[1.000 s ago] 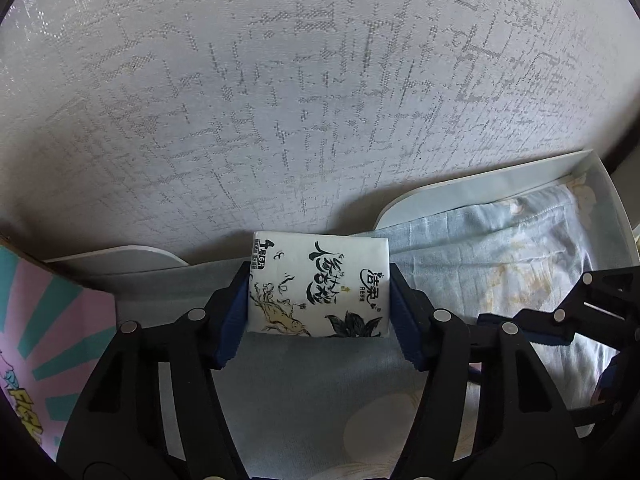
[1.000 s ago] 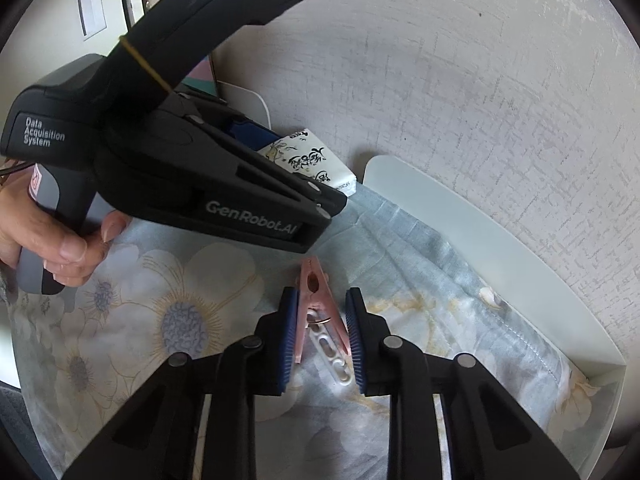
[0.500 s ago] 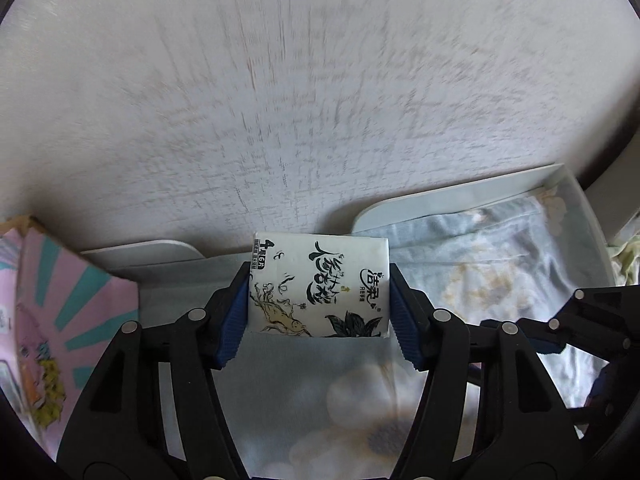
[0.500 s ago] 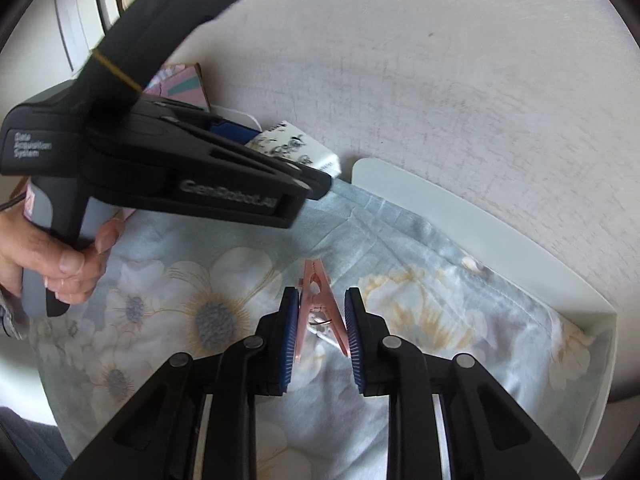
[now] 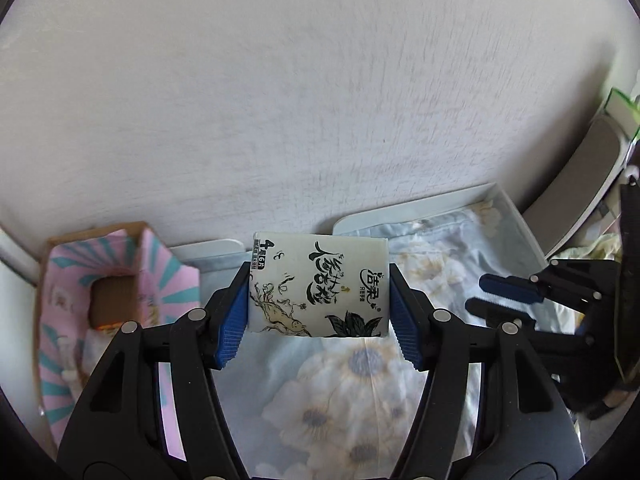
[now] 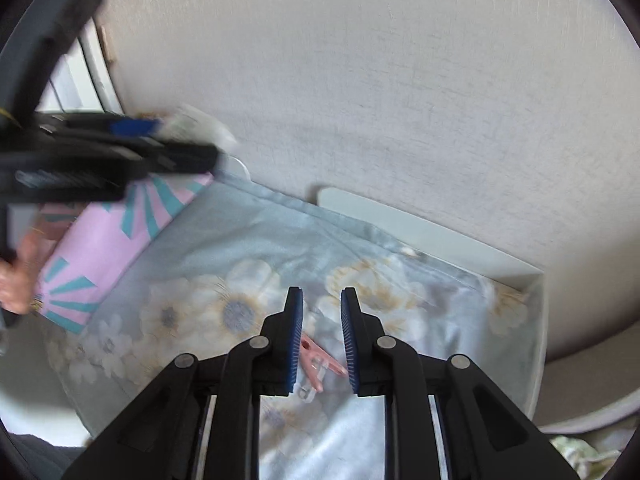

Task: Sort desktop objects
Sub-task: 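Carry packet and clothespin over the cardboard box and open both tools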

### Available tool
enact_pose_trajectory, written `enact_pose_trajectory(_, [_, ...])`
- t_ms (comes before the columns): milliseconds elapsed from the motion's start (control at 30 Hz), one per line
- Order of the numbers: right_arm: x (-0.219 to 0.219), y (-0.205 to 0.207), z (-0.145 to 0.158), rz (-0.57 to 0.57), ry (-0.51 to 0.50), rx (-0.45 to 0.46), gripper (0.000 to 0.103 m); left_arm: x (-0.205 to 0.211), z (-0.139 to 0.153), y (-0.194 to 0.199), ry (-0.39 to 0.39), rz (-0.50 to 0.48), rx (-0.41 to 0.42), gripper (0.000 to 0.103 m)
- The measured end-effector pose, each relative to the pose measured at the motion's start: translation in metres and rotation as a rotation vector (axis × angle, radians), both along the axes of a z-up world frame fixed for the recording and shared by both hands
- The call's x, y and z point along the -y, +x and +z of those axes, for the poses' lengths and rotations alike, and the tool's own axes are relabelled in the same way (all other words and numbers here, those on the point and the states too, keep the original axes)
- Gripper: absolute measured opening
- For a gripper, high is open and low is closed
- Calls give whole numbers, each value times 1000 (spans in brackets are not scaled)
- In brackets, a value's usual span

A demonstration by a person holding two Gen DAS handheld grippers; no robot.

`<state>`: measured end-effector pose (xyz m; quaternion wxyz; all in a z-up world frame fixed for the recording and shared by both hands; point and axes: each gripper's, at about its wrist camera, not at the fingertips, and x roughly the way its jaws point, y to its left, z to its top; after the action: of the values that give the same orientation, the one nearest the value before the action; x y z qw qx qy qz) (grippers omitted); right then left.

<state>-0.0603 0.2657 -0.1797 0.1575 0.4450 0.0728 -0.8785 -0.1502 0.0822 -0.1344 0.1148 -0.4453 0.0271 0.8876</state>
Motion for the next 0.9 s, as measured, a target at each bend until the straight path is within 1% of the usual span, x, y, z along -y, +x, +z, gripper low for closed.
enact_pose_trajectory(67, [-9,-3,-3,1,-36,0,18,5,4,4,-5,-3,-3,60])
enact_pose_trajectory(133, [-12,-5,-9,-3,-30,15,18,9,0,8,-5,-6,3,60])
enact_pose_trajectory(233, [-2,-6,-23,3,-9,32,18,15,-17,11,-3,1,31,60])
enact_pose_trajectory(333, [3,-2,-27,14,-4,39,18,17,-29,14,15,10,54,60])
enact_pose_trajectory(567, [8,-3,-48,35,19,65,18,11,-55,18,0,0,87,60])
enact_pose_trajectory(600, [8,-4,-52,39,23,69,20,11,-58,19,6,0,91,60])
enact_pose_trajectory(633, [7,-5,-56,43,29,77,25,10,-62,18,8,-2,94,60])
enact_pose_trajectory(667, [6,-6,-61,47,38,84,33,8,-66,18,7,-2,96,60])
enact_pose_trajectory(700, [5,-7,-65,53,46,90,38,4,-72,17,4,-2,100,60])
enact_pose_trajectory(733, [4,-7,-69,63,49,98,45,3,-74,17,3,-2,104,60])
enact_pose_trajectory(767, [3,-8,-73,76,50,103,47,2,-78,17,2,-2,111,60])
enact_pose_trajectory(900, [2,-11,-82,100,82,112,47,1,-86,19,8,0,124,60])
